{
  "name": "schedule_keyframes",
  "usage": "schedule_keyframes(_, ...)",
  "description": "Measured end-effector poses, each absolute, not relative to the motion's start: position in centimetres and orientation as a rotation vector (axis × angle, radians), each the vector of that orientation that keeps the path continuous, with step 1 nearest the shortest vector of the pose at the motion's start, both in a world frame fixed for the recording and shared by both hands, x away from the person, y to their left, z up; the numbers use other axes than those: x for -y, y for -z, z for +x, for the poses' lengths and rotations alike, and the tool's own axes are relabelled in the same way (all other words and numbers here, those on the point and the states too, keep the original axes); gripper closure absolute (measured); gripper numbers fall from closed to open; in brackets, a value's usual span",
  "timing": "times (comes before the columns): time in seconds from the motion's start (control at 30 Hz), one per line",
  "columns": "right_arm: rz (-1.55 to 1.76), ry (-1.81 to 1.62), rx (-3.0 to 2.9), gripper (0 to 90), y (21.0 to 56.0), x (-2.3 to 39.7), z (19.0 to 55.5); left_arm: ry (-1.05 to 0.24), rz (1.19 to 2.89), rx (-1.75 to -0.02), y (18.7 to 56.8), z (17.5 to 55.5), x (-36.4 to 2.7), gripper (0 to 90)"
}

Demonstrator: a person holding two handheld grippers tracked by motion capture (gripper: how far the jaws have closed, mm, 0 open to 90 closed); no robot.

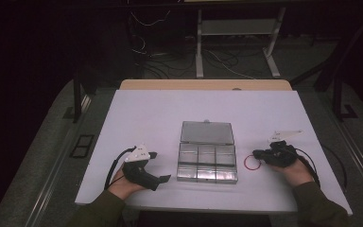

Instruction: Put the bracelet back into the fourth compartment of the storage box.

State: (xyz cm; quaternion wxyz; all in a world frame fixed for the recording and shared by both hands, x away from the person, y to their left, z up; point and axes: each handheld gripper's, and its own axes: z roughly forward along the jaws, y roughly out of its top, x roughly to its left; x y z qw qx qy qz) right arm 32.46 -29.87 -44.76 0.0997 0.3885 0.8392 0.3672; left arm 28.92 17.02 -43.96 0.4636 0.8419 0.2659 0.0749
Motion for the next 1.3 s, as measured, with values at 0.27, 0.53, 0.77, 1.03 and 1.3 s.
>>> schedule_keyframes(0.27,1.184,-1.146,-2.438,85.8,44.2,30.7,32.4,-0.183,2.07,-0.656,44.0,28.9,-17.0,0.0)
schedule_keyframes(0.53,1.186,-1.183,-2.423,85.8,43.6,31.3,32.4,-0.183,2.075,-0.655,44.0,28.9,-17.1,0.0)
schedule_keyframes(0.77,1.187,-1.214,-2.42,85.7,43.1,31.4,32.5,-0.183,2.077,-0.655,44.0,29.0,-17.1,0.0)
schedule_keyframes(1.03,1.166,-1.252,-2.421,85.7,42.4,31.2,32.4,-0.184,2.067,-0.656,44.0,28.9,-17.0,0.0)
schedule_keyframes(1.3,1.128,-1.298,-2.43,85.7,41.7,30.3,32.4,-0.182,2.067,-0.657,44.0,28.9,-17.0,0.0)
